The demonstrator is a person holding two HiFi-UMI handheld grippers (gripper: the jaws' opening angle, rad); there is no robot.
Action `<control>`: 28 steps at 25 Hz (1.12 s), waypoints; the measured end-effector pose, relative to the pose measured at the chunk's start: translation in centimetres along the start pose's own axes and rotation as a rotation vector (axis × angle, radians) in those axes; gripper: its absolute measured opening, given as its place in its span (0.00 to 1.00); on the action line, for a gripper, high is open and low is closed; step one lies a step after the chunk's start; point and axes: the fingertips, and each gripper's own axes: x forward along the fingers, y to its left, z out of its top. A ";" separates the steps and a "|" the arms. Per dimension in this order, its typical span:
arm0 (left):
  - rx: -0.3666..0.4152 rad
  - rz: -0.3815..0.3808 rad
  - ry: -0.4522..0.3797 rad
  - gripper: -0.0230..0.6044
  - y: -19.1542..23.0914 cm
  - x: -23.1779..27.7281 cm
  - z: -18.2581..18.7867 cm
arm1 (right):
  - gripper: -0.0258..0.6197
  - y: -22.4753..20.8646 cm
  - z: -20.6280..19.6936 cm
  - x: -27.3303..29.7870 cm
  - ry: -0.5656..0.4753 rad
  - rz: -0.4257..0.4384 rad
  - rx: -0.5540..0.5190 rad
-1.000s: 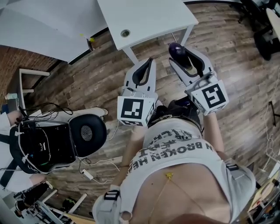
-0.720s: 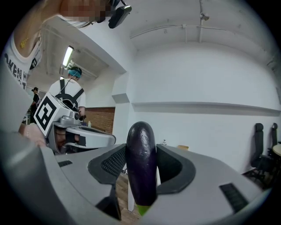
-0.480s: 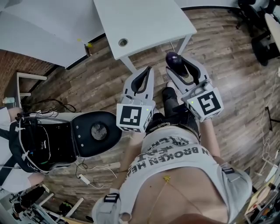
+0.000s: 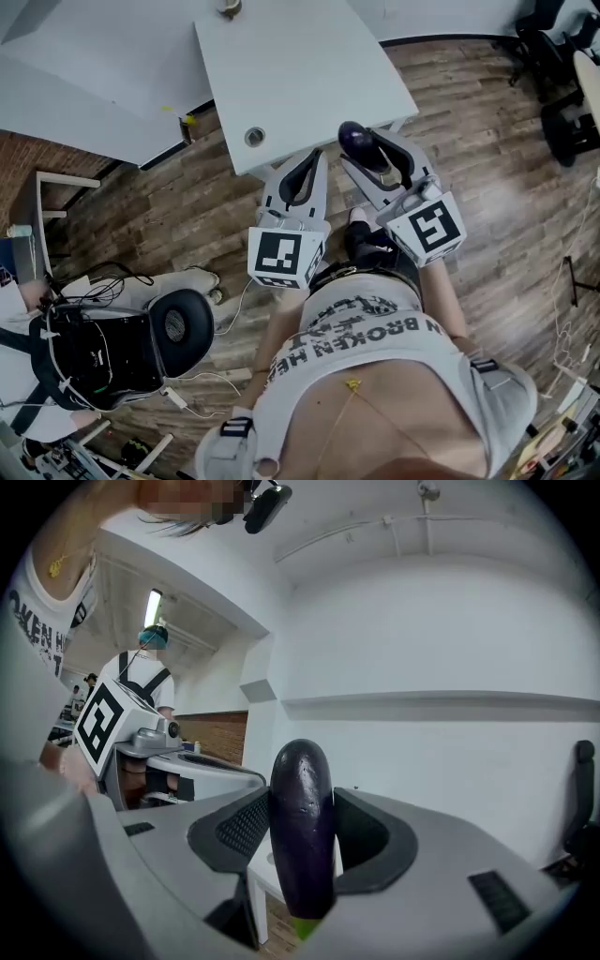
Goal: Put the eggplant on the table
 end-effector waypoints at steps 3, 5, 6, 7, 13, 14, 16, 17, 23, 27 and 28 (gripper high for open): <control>-0.002 0.002 0.016 0.04 1.6 3.9 0.7 | 0.37 -3.2 0.4 2.8 -0.003 0.023 0.003; -0.007 0.008 0.024 0.04 2.6 6.1 0.8 | 0.37 -5.1 0.4 4.3 -0.001 0.035 0.002; -0.009 0.011 0.025 0.04 3.1 7.1 0.9 | 0.37 -5.9 0.3 4.9 -0.001 0.039 0.002; -0.010 0.015 0.024 0.04 3.5 8.0 0.9 | 0.37 -6.7 0.2 5.5 -0.001 0.041 0.003; -0.025 0.029 0.030 0.04 5.7 13.0 0.8 | 0.37 -10.7 -0.8 8.7 0.019 0.064 0.007; -0.027 0.031 0.032 0.04 6.1 13.8 0.9 | 0.37 -11.4 -0.8 9.3 0.019 0.067 0.007; -0.029 0.035 0.033 0.04 7.0 15.4 1.0 | 0.37 -12.8 -0.9 10.4 0.021 0.070 0.010; -0.031 0.038 0.033 0.04 7.4 16.3 1.2 | 0.37 -13.6 -0.9 10.9 0.024 0.072 0.011; -0.051 0.066 0.043 0.04 10.2 19.9 1.3 | 0.37 -17.0 -1.2 14.5 0.049 0.104 0.008; -0.078 0.095 0.064 0.04 12.6 21.1 0.6 | 0.37 -17.9 -1.8 17.3 0.070 0.131 0.012; -0.084 0.099 0.070 0.04 13.2 21.3 0.3 | 0.37 -17.9 -2.0 18.0 0.073 0.136 0.015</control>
